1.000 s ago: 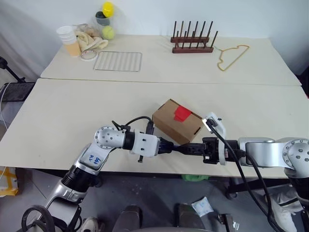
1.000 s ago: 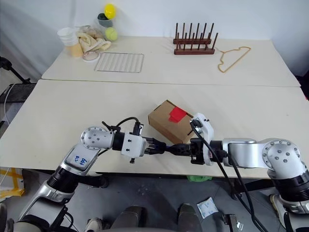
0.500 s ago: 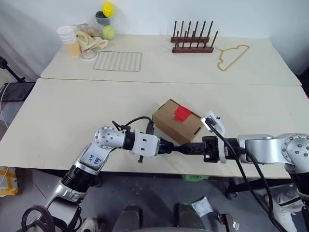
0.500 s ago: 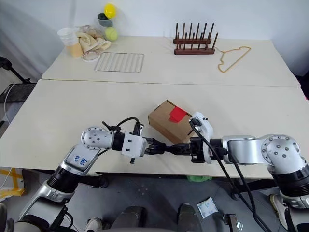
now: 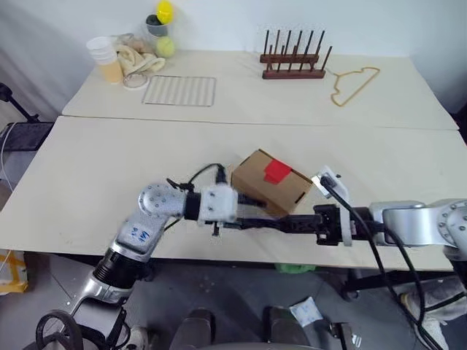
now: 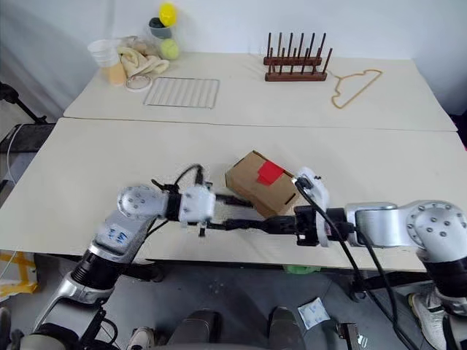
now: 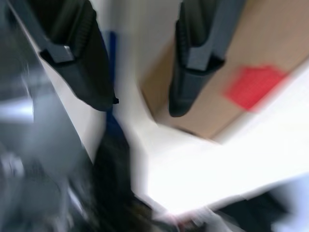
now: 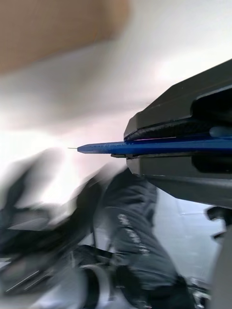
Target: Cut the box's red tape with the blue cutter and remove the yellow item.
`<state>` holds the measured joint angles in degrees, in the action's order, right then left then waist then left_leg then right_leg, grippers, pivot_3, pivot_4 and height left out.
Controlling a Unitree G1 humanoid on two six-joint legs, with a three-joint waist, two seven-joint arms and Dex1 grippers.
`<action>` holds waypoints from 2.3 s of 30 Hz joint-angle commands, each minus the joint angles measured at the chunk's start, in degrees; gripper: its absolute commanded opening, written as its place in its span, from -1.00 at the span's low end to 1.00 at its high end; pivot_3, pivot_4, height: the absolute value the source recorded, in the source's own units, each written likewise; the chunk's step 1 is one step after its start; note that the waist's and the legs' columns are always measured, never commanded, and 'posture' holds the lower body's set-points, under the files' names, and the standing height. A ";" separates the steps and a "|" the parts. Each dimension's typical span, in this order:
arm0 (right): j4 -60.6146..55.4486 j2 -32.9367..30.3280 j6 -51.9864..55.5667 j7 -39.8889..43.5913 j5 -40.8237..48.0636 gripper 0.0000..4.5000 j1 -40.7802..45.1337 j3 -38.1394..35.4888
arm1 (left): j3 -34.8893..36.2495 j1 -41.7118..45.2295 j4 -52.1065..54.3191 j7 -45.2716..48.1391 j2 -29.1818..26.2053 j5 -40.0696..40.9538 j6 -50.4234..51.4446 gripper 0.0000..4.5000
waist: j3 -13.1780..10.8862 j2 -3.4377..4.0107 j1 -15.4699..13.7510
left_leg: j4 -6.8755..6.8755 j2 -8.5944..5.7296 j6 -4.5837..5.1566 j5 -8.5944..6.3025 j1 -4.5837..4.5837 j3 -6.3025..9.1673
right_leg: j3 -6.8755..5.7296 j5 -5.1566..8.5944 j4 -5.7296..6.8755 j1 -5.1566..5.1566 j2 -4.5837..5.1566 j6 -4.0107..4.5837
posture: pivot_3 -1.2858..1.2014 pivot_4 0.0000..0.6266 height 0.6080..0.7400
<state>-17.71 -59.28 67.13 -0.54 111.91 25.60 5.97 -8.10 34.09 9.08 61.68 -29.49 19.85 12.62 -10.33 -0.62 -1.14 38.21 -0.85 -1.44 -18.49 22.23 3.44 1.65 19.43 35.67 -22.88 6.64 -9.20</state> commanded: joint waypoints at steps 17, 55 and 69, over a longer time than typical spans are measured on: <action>-2.69 -8.68 -5.82 24.90 -25.87 -0.95 -25.40 -43.91 | 5.11 -1.10 -10.81 1.87 -5.70 3.90 9.02 -1.00 | -0.03 -0.02 -0.49 | 0.03 -0.38 0.11 0.05 0.00 -0.01 | 0.02 -0.10 0.09 0.17 -0.01 -0.16 | 0.03 -0.52 1.00; 9.08 4.99 6.39 32.86 -63.63 -0.95 35.68 4.18 | -4.67 16.99 -22.89 -6.91 10.17 -7.78 21.76 -1.00 | -0.12 -0.16 1.14 | 0.44 -0.49 0.03 0.19 1.01 -0.22 | 0.17 -0.40 0.44 -1.06 0.03 -0.34 | 0.03 -0.52 1.00; 11.48 6.56 1.59 43.71 -74.77 -0.95 33.82 7.53 | -4.42 16.78 -20.36 -6.16 9.63 -7.21 25.67 -1.00 | -0.11 -0.16 1.21 | 0.65 -0.51 0.04 0.18 1.01 -0.21 | 0.17 -0.40 0.81 -1.12 0.04 -0.34 | 0.03 -0.52 1.00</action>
<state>-4.52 -52.35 69.77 41.77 38.07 59.48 14.54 -12.38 50.91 -12.92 55.15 -19.52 12.11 37.91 -10.44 -0.77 0.07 38.86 -1.36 -1.40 -18.31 23.24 3.22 1.82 19.03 36.49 -24.01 6.68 -9.54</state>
